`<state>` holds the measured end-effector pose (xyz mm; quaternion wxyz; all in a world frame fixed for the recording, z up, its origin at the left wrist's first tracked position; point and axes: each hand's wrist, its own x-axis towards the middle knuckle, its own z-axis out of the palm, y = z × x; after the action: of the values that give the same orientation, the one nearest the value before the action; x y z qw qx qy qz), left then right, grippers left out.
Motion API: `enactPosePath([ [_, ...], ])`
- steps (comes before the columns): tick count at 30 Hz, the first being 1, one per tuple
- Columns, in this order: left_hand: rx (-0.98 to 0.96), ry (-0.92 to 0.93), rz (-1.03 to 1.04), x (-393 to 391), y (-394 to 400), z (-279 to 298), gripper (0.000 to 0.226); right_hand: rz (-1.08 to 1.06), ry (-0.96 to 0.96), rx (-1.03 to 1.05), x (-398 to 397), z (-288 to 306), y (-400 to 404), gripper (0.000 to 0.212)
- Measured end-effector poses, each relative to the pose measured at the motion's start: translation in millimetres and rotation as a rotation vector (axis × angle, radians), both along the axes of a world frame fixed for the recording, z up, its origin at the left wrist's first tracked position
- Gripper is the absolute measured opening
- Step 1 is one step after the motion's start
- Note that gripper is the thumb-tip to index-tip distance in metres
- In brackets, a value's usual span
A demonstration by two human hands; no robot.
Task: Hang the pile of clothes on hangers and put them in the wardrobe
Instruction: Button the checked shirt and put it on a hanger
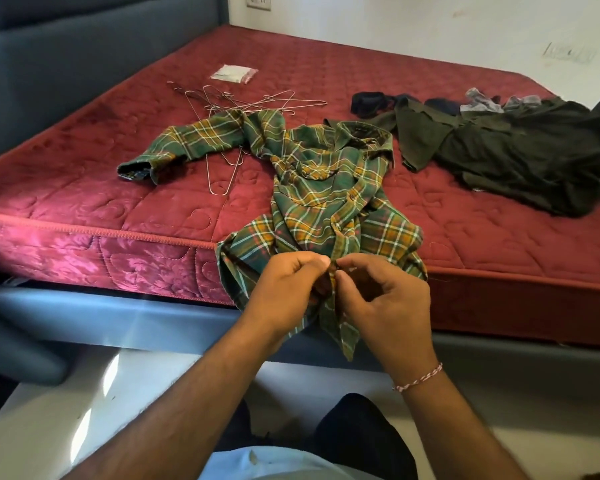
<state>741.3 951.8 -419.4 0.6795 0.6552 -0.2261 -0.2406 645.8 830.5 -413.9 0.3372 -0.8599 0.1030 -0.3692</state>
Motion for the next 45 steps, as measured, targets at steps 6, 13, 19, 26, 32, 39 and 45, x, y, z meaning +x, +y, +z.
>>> enactPosePath([
  [6,-0.005,-0.084,0.073,-4,-2,-14,0.018,-0.070,0.038,0.134,-1,-3,9,0.010],
  [13,-0.129,0.048,0.090,-9,-3,-10,0.020,0.179,0.019,1.160,-5,-15,14,0.002],
  [19,-0.200,0.169,0.085,-14,7,-17,0.029,0.134,0.086,0.575,-24,-56,21,0.038],
  [26,0.329,-0.758,0.121,-16,30,-86,0.053,0.210,-0.003,1.019,-24,-41,21,0.027],
  [32,0.189,-0.685,0.296,-2,40,-91,0.023,0.198,0.027,0.877,-32,-33,17,0.013],
  [39,0.037,-0.627,0.324,15,82,-53,0.007,0.139,0.150,0.670,-51,-18,-10,0.014],
  [45,0.046,-0.694,0.441,-16,76,-36,0.020,0.170,0.136,0.757,-48,-5,8,0.016],
])
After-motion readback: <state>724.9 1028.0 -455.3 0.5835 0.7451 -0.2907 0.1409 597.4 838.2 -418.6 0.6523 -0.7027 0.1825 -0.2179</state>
